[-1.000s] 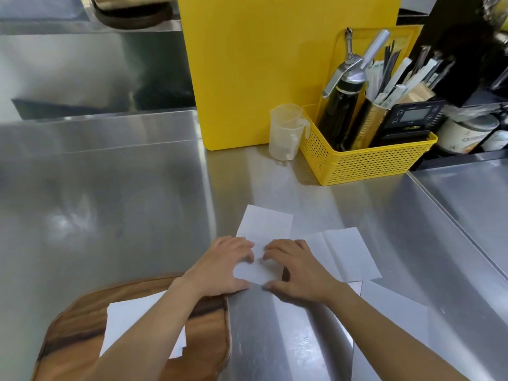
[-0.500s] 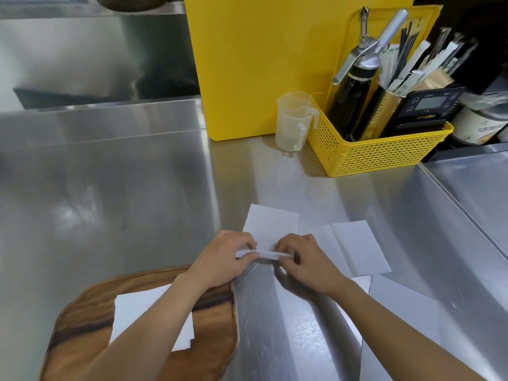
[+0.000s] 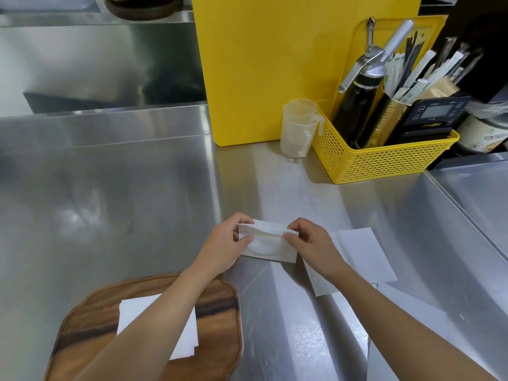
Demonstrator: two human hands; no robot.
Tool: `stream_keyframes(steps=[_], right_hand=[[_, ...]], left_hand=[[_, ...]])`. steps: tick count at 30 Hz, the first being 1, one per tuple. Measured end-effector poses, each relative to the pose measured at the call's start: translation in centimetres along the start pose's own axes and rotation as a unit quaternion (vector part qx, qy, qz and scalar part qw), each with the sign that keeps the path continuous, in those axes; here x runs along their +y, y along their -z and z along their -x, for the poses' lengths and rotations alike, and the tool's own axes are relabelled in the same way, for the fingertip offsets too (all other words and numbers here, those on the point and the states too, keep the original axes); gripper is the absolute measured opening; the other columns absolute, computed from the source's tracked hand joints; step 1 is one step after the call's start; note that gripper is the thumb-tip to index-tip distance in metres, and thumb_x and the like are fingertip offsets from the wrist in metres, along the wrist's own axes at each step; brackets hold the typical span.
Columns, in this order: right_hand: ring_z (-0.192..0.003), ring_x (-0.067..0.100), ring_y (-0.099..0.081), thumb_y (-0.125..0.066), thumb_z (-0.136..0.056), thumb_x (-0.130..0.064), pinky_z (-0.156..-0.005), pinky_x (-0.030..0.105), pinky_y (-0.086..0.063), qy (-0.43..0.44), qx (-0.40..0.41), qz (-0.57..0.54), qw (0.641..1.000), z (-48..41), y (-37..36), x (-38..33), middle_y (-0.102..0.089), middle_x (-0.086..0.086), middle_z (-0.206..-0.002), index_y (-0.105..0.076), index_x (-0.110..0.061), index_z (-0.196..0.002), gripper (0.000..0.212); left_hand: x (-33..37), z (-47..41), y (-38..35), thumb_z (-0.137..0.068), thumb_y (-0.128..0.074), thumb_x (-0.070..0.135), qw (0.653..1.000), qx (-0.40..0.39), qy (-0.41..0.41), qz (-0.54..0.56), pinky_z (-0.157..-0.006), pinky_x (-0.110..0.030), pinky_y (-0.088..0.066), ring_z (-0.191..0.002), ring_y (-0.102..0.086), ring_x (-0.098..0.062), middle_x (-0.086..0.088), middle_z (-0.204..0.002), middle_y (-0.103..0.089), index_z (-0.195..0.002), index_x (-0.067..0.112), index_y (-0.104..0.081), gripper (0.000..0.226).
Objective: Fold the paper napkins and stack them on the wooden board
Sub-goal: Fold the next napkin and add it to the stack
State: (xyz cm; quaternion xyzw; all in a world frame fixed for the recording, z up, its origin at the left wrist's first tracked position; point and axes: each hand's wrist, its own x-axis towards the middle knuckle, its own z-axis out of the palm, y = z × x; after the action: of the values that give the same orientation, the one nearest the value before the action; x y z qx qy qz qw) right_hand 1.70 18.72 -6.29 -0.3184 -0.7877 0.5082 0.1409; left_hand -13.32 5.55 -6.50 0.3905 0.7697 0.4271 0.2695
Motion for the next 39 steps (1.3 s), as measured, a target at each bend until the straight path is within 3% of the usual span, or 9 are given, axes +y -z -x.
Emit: stream_keyframes(steps=[3, 8, 12, 16, 21, 28, 30, 33, 39], right_hand=[[-0.066, 0.014, -0.049, -0.056, -0.086, -0.017, -0.057, 0.018, -0.037, -0.012, 0.003, 0.034, 0.999, -0.7, 0.0, 0.3, -0.059, 0.005, -0.075, -0.058, -0.010, -0.079, 0.009], [-0.080, 0.019, -0.054, -0.057, -0.084, -0.016, -0.076, 0.034, -0.046, -0.027, -0.005, 0.111, 0.993, -1.5, -0.4, 1.6, -0.062, 0.002, -0.089, -0.058, -0.015, -0.095, 0.011], [-0.106, 0.021, -0.047, -0.061, -0.078, -0.024, -0.086, 0.027, -0.027, 0.084, 0.021, 0.253, 0.964, -1.6, -0.6, 2.8, -0.057, 0.007, -0.115, -0.054, -0.014, -0.112, 0.036], [-0.104, 0.012, -0.041, -0.060, -0.072, -0.038, -0.084, 0.023, -0.020, 0.196, -0.002, 0.272, 0.942, -0.9, -0.6, 2.9, -0.059, 0.005, -0.108, -0.055, -0.023, -0.101, 0.033], [-0.094, 0.010, -0.042, -0.056, -0.074, -0.044, -0.080, 0.023, -0.021, 0.216, -0.077, 0.310, 0.923, -0.5, -0.9, 3.9, -0.064, 0.002, -0.094, -0.065, -0.017, -0.084, 0.030], [-0.071, 0.024, -0.057, -0.046, -0.084, -0.021, -0.067, 0.029, -0.031, 0.235, -0.040, 0.397, 0.886, 0.2, -1.2, 4.1, -0.065, 0.003, -0.077, -0.060, -0.012, -0.075, 0.019], [-0.069, 0.026, -0.057, -0.044, -0.083, -0.021, -0.067, 0.028, -0.030, 0.219, -0.048, 0.388, 0.894, 0.5, -1.2, 3.6, -0.064, 0.004, -0.076, -0.058, -0.010, -0.074, 0.020], [-0.077, 0.028, -0.057, -0.044, -0.085, -0.023, -0.069, 0.025, -0.026, 0.176, -0.032, 0.304, 0.936, 0.9, -0.7, 2.4, -0.064, 0.008, -0.083, -0.058, -0.007, -0.079, 0.022], [-0.086, 0.021, -0.056, -0.059, -0.085, -0.025, -0.077, 0.036, -0.047, 0.106, -0.030, 0.140, 0.984, 1.8, -0.1, -1.2, -0.063, 0.003, -0.093, -0.057, -0.013, -0.095, 0.016]], left_hand=[[-0.3, -0.6, -0.2, -0.083, -0.063, 0.010, 0.999, 0.001, 0.013, -0.030, -0.070, -0.023, -0.045, -0.069, -0.052, 0.001, 0.004, -0.089, -0.057, -0.111, 0.025, -0.049, 0.034], [-1.3, -1.0, -0.7, -0.079, -0.066, 0.011, 0.995, -0.022, 0.008, -0.097, -0.088, -0.041, -0.048, -0.096, -0.052, -0.015, 0.002, -0.119, -0.049, -0.126, 0.026, -0.038, 0.057], [-2.4, -0.9, -0.6, -0.078, -0.068, 0.014, 0.980, -0.020, -0.075, -0.185, -0.100, -0.037, -0.038, -0.117, -0.045, -0.020, -0.003, -0.133, -0.042, -0.124, 0.019, -0.044, 0.052], [-3.0, -0.8, -0.3, -0.074, -0.066, 0.029, 0.955, -0.047, -0.172, -0.238, -0.093, -0.034, -0.035, -0.111, -0.046, -0.015, -0.003, -0.116, -0.061, -0.095, 0.019, -0.065, 0.024], [-3.3, -0.5, -0.7, -0.074, -0.063, 0.037, 0.940, -0.102, -0.188, -0.266, -0.095, -0.030, -0.029, -0.111, -0.050, -0.016, 0.001, -0.113, -0.065, -0.091, 0.020, -0.069, 0.026], [-2.9, -0.6, -1.0, -0.080, -0.052, 0.022, 0.917, -0.096, -0.215, -0.323, -0.090, -0.022, -0.027, -0.098, -0.061, -0.021, 0.000, -0.103, -0.071, -0.075, 0.014, -0.068, 0.018], [-2.7, -0.3, -1.2, -0.082, -0.049, 0.021, 0.913, -0.098, -0.219, -0.328, -0.090, -0.024, -0.028, -0.095, -0.061, -0.021, 0.000, -0.099, -0.071, -0.077, 0.014, -0.064, 0.018], [-2.1, 0.3, -0.9, -0.085, -0.047, 0.022, 0.949, -0.067, -0.187, -0.245, -0.091, -0.031, -0.036, -0.089, -0.059, -0.020, 0.000, -0.093, -0.069, -0.083, 0.014, -0.061, 0.017], [0.5, 1.2, 0.5, -0.092, -0.051, 0.016, 0.992, -0.009, -0.105, -0.072, -0.075, -0.027, -0.041, -0.084, -0.055, -0.018, 0.000, -0.085, -0.062, -0.088, 0.013, -0.057, 0.008]])
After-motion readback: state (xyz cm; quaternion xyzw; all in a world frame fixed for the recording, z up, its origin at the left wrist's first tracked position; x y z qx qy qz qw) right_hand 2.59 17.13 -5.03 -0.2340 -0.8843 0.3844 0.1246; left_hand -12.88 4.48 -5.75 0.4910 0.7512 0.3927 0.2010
